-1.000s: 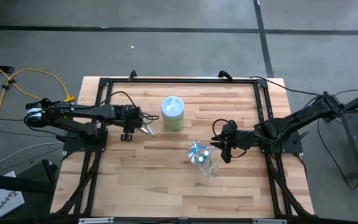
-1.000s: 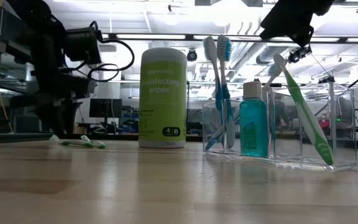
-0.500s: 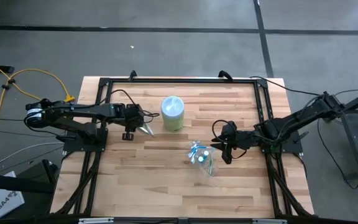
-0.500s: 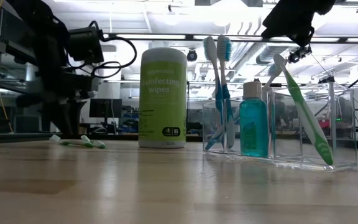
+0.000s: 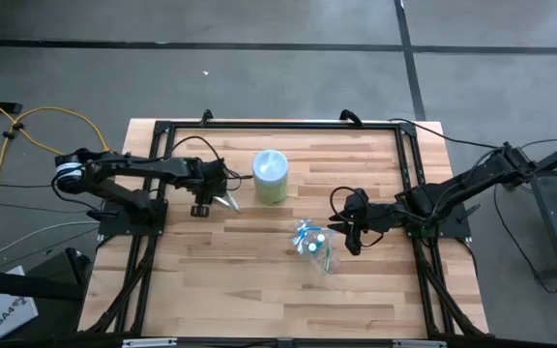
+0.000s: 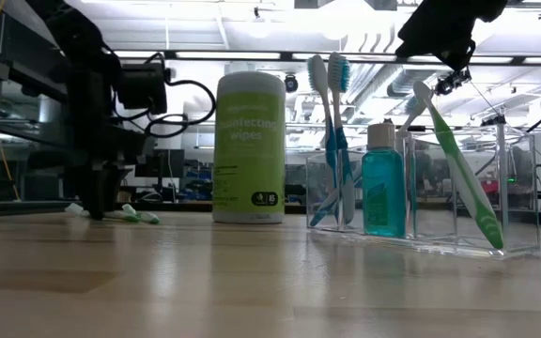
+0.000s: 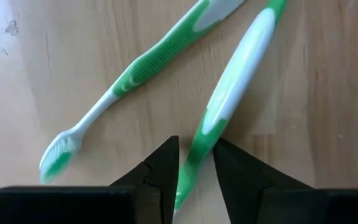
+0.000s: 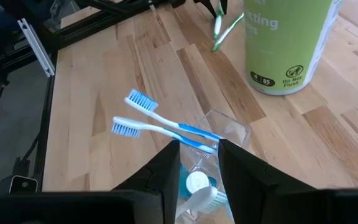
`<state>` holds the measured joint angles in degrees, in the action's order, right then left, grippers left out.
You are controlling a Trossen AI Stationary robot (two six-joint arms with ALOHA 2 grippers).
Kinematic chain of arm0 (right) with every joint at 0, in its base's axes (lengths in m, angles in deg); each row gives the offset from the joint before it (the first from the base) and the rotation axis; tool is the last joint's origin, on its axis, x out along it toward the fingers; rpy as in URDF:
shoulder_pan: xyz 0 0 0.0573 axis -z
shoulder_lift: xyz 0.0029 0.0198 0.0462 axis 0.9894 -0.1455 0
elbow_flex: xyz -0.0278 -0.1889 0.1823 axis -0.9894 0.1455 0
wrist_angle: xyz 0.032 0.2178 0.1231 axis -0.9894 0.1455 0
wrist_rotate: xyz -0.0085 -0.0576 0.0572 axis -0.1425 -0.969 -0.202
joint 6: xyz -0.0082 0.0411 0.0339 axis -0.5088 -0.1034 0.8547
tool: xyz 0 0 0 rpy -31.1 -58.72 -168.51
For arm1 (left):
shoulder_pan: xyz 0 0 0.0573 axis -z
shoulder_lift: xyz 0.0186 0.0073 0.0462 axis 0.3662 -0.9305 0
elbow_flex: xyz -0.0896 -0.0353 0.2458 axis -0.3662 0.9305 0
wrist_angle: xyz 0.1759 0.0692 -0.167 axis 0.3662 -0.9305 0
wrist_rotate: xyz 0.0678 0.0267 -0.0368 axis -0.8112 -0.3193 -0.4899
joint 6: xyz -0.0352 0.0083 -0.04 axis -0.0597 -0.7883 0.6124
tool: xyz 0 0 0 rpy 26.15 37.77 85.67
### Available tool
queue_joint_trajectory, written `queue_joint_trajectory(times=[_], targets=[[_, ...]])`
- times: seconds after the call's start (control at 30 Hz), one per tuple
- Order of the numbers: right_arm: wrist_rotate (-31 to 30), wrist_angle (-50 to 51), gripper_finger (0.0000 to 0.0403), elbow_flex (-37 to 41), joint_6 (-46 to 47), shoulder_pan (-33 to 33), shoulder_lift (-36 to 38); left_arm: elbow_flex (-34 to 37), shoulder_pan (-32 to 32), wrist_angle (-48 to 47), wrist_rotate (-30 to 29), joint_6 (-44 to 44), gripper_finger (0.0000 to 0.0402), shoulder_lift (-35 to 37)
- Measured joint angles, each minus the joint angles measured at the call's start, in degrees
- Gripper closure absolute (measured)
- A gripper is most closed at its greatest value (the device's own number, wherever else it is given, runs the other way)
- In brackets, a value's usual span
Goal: Pick & Place toothbrushing station
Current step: Put the bottom green toothbrush into the transparent organizer
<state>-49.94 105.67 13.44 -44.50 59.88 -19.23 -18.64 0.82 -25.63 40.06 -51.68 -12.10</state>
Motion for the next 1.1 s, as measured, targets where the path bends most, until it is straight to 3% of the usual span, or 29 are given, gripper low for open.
queue_joint_trajectory(times=[0.1, 0.3, 0.7, 1.1], targets=[[0.1, 0.0, 0.0302, 0.0, 0.0, 0.0, 0.0, 0.0, 0.0, -0.6, 0.1, 1.0, 0.0316, -0.3], [0.1, 0.0, 0.0302, 0.0, 0.0, 0.0, 0.0, 0.1, 1.0, -1.5, 0.0, 4.7, 0.0389, 0.2], [0.1, 0.0, 0.0302, 0.0, 0.1, 0.0, 0.0, -0.1, 4.6, -2.0, -1.9, 6.5, 0.0395, 2.1], [0.2, 0.0, 0.0302, 0.0, 0.2, 0.0, 0.0, -1.5, 11.6, -2.3, -3.4, 6.5, 0.0396, 10.1]])
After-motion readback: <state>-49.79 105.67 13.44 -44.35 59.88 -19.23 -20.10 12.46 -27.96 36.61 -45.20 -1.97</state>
